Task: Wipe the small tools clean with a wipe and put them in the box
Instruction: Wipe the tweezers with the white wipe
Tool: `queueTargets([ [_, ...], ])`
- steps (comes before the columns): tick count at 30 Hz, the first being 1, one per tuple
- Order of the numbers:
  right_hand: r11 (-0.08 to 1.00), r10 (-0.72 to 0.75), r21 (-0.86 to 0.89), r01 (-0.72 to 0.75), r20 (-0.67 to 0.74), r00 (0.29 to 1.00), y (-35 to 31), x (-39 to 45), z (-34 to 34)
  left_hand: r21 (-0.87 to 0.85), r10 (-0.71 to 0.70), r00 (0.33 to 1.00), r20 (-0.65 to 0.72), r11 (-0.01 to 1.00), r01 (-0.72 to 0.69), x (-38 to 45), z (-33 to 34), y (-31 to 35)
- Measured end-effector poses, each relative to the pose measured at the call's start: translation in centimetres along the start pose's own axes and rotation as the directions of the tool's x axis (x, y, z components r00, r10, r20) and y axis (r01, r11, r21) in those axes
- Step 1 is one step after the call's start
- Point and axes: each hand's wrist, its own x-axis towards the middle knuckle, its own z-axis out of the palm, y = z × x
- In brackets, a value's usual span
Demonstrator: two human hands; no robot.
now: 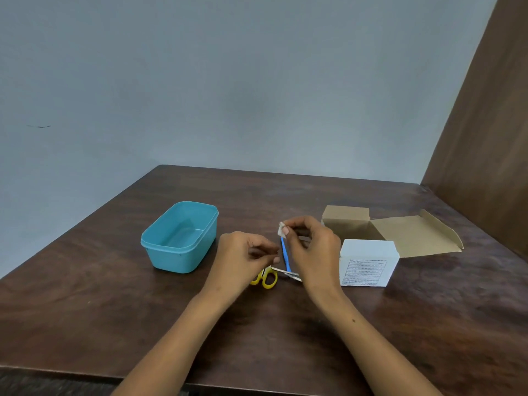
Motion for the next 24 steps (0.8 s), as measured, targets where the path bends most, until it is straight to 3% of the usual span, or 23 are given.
queueTargets([
  [4, 0.999, -0.014, -0.035, 0.013, -0.035, 0.999, 0.1, 0.4, -0.9, 0.433, 0.131, 0.979, 0.159, 0.882, -0.188, 0.0, 0.2, -0.2],
  [6, 0.998, -0.022, -0.063, 0.019, -0.048, 0.999, 0.1, 0.4, -1.1, 0.513, 0.145, 0.963, 0.229, 0.822, -0.246, 0.1, 0.4, 0.0],
  [10, 0.995, -0.038, -0.092, 0.033, -0.054, 0.998, 0.2, 0.4, -1.3, 0.531, 0.199, 0.930, 0.310, 0.775, -0.343, 0.4, 1.2, 0.2],
  [19, 0.992, -0.085, -0.100, 0.079, -0.051, 0.995, -0.1, 0.2, -1.5, 0.569, 0.256, 0.912, 0.320, 0.718, -0.401, 0.9, 1.6, -0.2],
  [21, 0.992, -0.105, -0.080, 0.099, -0.080, 0.991, -0.3, 0.2, -1.6, 0.535, 0.240, 0.937, 0.254, 0.772, -0.343, 0.9, 1.3, -0.2],
  [24, 0.991, -0.135, -0.039, 0.131, -0.118, 0.984, -0.7, 0.2, -1.9, 0.351, 0.116, 0.990, 0.084, 0.926, -0.138, 1.0, 0.7, -0.3],
])
